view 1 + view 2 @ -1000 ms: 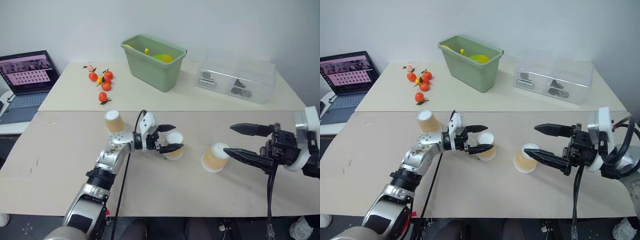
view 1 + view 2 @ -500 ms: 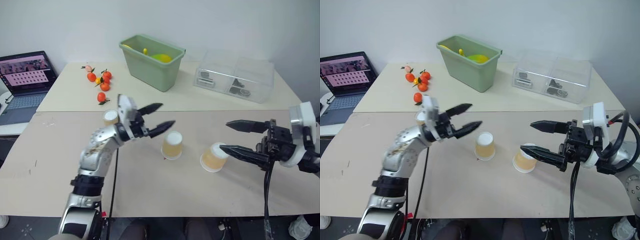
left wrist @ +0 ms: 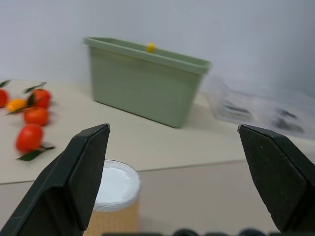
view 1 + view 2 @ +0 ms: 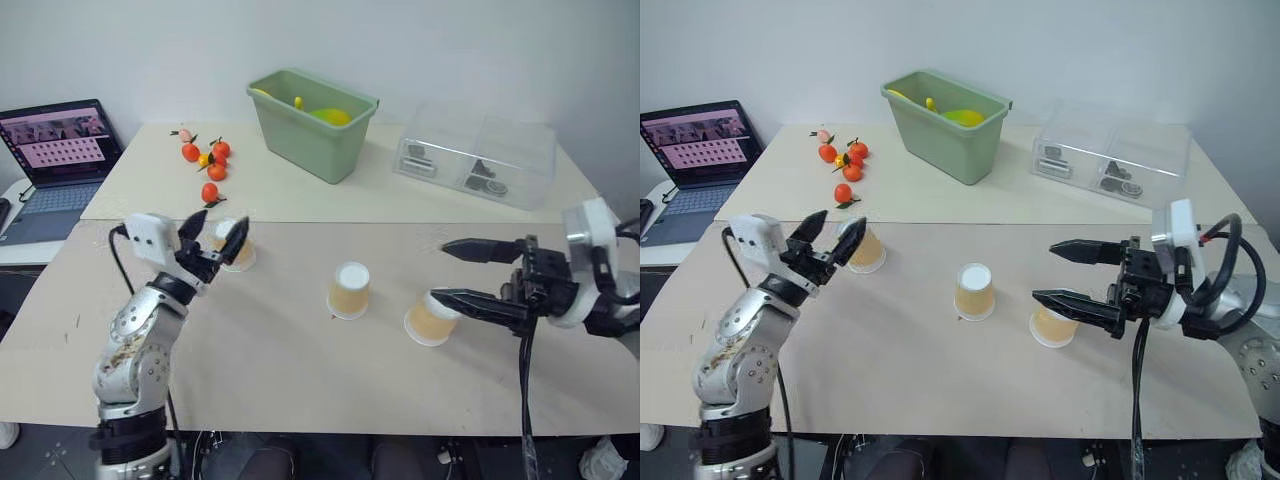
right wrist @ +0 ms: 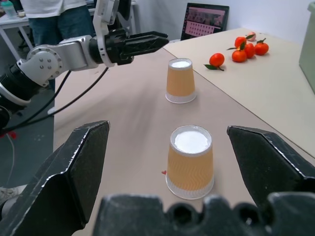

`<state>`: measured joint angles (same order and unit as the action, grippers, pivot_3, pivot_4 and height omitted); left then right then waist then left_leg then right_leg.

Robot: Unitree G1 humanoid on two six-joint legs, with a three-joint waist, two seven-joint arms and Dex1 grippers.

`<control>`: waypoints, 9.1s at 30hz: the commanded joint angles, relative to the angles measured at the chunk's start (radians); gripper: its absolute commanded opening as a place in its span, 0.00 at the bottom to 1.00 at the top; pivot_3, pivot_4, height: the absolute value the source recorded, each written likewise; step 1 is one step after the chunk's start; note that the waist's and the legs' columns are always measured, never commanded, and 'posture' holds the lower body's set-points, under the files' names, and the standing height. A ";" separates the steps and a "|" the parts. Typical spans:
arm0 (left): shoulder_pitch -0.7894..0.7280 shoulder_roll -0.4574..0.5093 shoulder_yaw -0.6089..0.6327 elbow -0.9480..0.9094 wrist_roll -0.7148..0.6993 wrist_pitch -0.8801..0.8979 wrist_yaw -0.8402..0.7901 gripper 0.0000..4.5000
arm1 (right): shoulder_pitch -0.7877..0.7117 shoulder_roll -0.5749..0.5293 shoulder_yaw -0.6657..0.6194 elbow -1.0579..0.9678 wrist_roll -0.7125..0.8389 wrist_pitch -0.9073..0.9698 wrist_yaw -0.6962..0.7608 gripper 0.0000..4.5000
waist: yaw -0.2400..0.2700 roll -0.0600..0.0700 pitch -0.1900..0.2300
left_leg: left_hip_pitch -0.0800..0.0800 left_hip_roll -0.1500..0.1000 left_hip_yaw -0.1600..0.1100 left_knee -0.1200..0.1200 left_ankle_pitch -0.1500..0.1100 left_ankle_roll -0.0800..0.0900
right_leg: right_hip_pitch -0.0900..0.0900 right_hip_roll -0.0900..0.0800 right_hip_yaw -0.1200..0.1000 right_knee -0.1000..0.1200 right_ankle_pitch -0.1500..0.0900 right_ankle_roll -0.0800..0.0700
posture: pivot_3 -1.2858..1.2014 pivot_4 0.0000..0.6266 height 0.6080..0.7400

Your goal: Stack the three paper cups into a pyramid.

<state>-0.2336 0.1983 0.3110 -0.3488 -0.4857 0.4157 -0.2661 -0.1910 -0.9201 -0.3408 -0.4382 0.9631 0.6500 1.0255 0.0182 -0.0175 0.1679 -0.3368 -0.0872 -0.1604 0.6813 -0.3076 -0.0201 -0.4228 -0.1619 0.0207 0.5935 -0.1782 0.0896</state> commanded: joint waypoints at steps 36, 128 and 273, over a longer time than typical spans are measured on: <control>-0.219 0.046 -0.084 0.400 0.194 -0.097 0.108 0.99 | 0.025 -0.001 -0.060 -0.027 0.010 -0.010 -0.012 1.00 | -0.006 -0.001 0.000 | 0.000 0.000 0.001 0.000 0.000 0.000 | 0.000 0.000 0.000 0.000 0.000 0.000 | 0.52 0.24 0.99; -0.159 0.293 -0.094 0.130 -0.218 0.111 -0.618 0.98 | 0.056 -0.041 -0.102 0.079 -0.081 -0.014 0.033 1.00 | -0.013 -0.001 0.000 | 0.000 0.000 0.001 0.000 0.000 0.001 | -0.002 0.000 0.000 0.000 0.001 0.000 | 0.52 0.24 0.99; 0.227 0.464 -0.087 -0.067 -0.318 0.171 -0.653 1.00 | -0.857 0.416 0.548 0.429 -0.499 0.130 0.190 0.63 | -0.062 0.002 0.001 | -0.017 0.015 0.009 -0.003 0.006 -0.014 | -0.033 0.015 0.007 0.005 0.008 -0.013 | 0.52 0.24 0.99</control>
<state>0.0024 0.6635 0.2152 -0.4101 -0.8027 0.6101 -0.9112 -1.0457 -0.5053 0.2225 0.0099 0.4542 0.7981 1.2169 -0.0433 -0.0151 0.1686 -0.3541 -0.0724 -0.1510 0.6784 -0.3019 -0.0341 -0.4556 -0.1466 0.0279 0.5983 -0.1700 0.0766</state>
